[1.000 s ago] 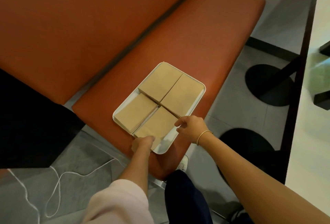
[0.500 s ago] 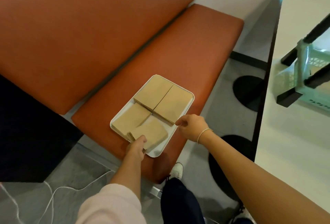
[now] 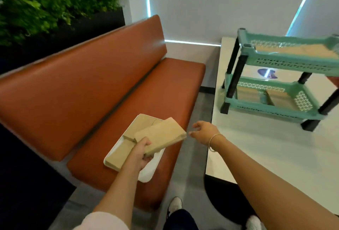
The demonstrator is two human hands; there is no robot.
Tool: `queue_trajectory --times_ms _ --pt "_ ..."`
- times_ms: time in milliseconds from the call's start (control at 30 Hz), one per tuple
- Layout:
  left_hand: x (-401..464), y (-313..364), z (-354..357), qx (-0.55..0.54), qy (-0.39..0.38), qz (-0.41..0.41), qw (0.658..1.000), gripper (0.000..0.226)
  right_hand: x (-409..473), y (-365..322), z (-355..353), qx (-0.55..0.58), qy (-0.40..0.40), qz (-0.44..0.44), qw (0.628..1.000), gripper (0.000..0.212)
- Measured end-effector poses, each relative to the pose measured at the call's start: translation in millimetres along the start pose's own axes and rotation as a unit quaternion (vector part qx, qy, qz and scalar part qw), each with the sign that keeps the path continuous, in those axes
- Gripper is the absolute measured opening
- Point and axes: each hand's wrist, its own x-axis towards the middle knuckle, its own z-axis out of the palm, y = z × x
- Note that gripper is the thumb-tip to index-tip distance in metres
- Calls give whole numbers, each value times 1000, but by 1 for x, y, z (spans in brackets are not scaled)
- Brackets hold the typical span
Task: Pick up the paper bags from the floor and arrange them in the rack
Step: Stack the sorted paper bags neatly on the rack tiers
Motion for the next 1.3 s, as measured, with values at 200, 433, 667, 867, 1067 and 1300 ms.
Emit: queue_trajectory --times_ms 200,433,667,867,1067,1300 --pt "-67 -9 100 120 -140 57 981 10 -39 51 -63 148 75 103 981 56" --pt "-109 -59 196 197 -220 39 955 19 -78 144 -116 184 121 225 949 37" --pt "-111 -83 242 236 -219 30 946 23 -72 190 -142 179 170 234 941 24" --pt "-81 -92 255 292 -212 52 931 38 -53 202 -131 138 206 240 939 21" --pt "-53 -95 273 385 -170 99 902 48 -31 211 -121 111 248 241 932 25" --pt "-39 -96 288 481 -118 208 843 67 -13 217 -115 106 290 235 922 34"
